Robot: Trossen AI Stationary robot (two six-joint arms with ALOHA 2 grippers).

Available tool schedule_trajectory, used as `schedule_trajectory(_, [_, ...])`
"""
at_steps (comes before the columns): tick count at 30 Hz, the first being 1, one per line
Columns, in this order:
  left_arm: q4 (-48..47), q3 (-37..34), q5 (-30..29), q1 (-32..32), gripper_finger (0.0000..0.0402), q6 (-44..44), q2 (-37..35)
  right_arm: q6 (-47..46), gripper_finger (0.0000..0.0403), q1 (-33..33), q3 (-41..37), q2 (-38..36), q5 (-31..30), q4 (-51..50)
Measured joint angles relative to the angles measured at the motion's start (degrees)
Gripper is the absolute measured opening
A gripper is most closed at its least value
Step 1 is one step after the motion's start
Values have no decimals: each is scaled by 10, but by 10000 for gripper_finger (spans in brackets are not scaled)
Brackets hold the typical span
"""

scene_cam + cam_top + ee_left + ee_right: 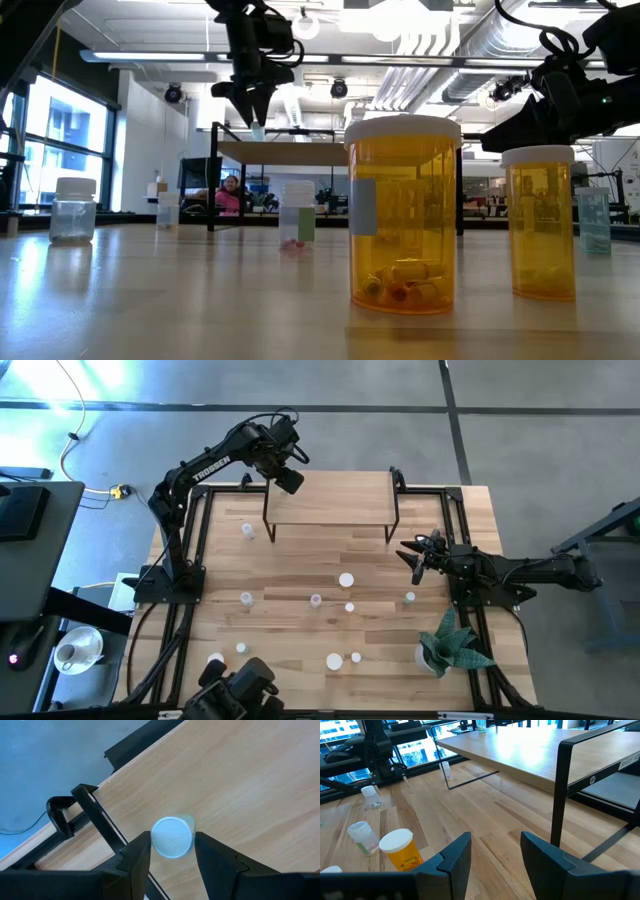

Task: Pick and place medicine bottles onto shelf by color
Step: Put the top left blue pill bottle on the shelf

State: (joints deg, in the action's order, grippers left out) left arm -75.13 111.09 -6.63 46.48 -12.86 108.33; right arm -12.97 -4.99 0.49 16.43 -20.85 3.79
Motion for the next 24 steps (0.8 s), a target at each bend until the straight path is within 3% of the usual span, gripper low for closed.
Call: schedule_trajectory(24, [0,0,64,0,145,0,0,0,162,0,0,0,0,0])
